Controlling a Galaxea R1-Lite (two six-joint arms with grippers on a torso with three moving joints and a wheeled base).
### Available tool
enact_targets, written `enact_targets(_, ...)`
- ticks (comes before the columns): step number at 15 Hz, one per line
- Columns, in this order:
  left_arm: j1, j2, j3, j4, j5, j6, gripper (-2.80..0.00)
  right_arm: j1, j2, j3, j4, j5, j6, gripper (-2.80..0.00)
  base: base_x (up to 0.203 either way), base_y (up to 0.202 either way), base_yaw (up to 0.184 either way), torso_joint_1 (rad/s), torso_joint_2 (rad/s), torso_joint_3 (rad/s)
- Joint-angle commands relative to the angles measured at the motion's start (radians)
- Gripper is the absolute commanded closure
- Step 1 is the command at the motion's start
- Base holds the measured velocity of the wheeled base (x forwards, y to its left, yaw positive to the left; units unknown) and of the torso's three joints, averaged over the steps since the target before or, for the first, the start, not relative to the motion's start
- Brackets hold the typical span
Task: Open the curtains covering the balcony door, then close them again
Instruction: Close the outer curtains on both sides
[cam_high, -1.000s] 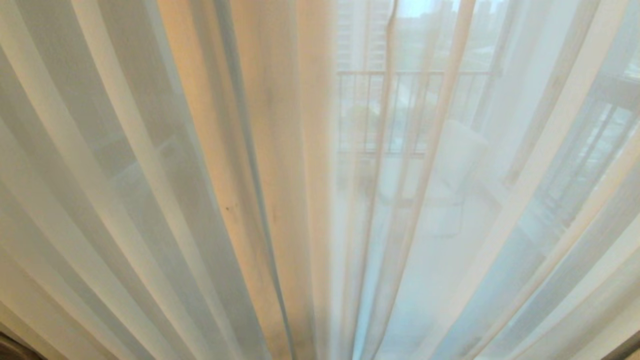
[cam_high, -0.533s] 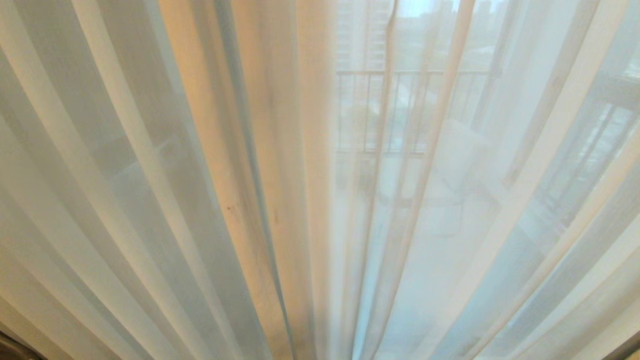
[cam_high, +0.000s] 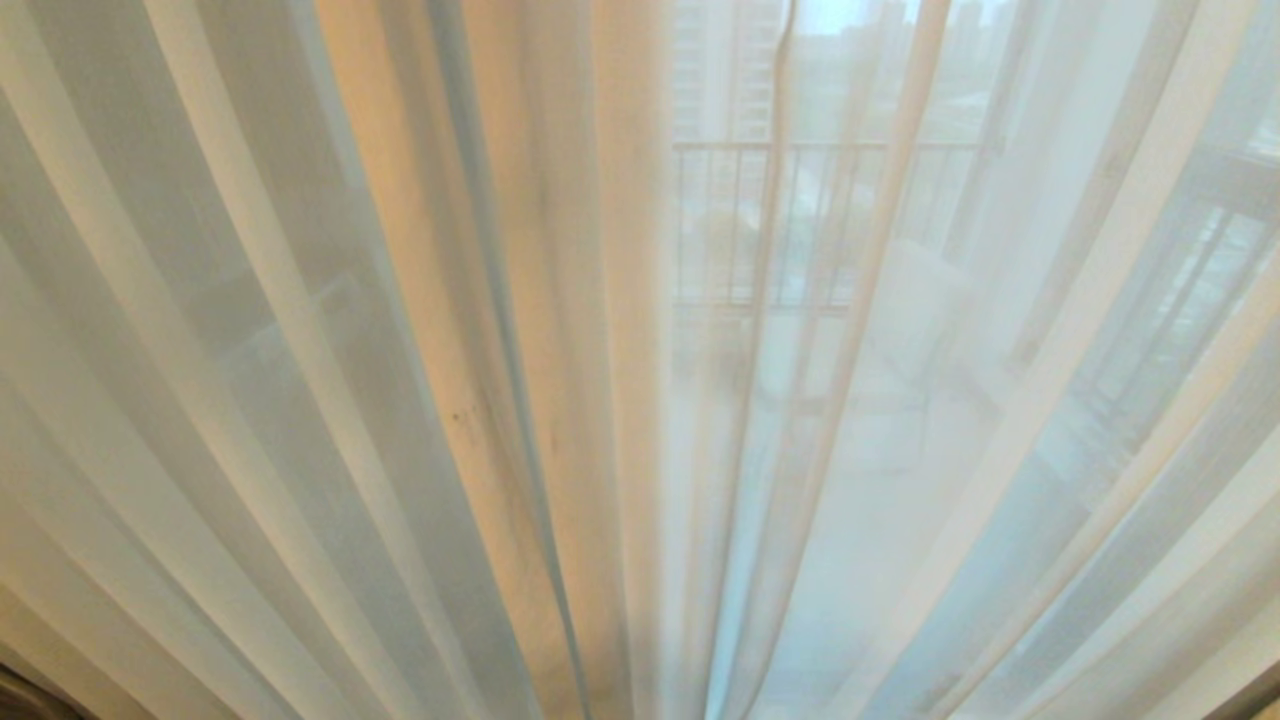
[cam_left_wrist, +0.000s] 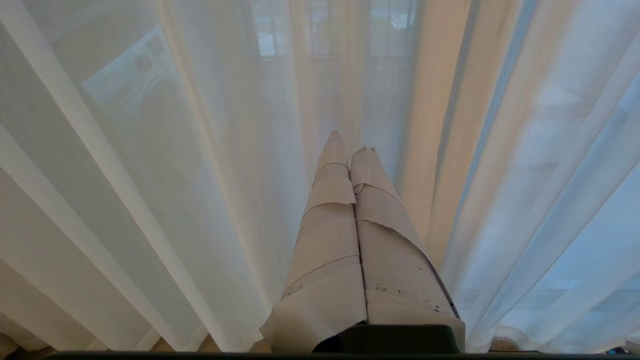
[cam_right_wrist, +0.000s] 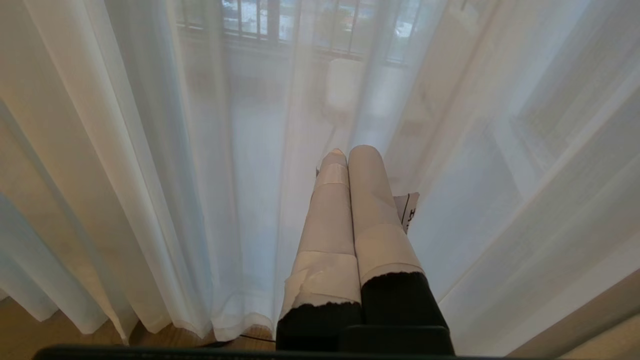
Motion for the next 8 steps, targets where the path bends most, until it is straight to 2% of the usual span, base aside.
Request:
enact_targets(1, 0.000, -0.002, 0.000, 0.000, 0.001, -0.003, 0.00, 0.000, 0.001, 0.000, 0.000, 0.000, -0.001, 0.00, 0.000, 0.000, 0.000, 0.000, 0.00, 0.000)
enact_targets(8, 0.000, -0.002, 0.000, 0.000, 0.004, -0.020, 0.00, 0.000, 0.001, 0.000, 0.000, 0.000, -0.001, 0.00, 0.000, 0.000, 0.000, 0.000, 0.00, 0.000)
